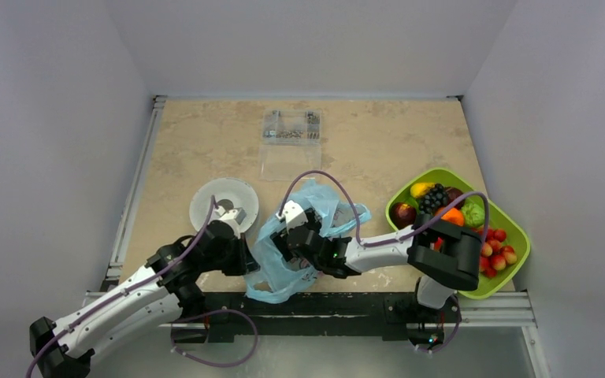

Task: Take the fake fruits out of the plastic bag
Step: Take out the fake fruit from the plastic bag.

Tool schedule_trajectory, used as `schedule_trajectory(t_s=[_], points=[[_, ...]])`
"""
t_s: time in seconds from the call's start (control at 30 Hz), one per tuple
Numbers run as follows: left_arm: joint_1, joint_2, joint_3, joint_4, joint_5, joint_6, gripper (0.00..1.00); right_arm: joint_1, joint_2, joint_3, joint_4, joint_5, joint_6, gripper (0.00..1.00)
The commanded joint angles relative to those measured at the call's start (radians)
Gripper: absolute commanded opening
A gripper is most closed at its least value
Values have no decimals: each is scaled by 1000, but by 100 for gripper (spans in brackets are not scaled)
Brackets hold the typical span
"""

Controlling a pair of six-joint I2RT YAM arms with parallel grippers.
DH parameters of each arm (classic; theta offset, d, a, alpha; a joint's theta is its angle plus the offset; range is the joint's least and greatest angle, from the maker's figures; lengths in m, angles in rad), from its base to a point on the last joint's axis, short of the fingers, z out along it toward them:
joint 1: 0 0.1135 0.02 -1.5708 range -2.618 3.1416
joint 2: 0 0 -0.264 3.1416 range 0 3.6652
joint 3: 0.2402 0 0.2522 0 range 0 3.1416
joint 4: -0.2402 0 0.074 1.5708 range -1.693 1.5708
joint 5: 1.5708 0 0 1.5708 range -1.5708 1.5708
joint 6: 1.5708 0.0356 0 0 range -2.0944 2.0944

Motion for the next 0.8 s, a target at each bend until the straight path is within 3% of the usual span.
schedule_trajectory(t_s=[0.0, 0.23, 0.4, 0.77], points=[[-3, -30, 7, 1, 0, -17, 0, 4, 6, 26, 43, 29, 6, 77], [-3, -25, 37, -15, -11, -8, 0, 3, -102, 42, -50, 2, 13, 39], [-4, 4, 69, -15, -22, 9, 0, 3, -262, 43, -162, -89, 39, 19], [-3, 79, 75, 54, -1, 9, 0, 3, -535, 124, -318, -379, 40, 4]])
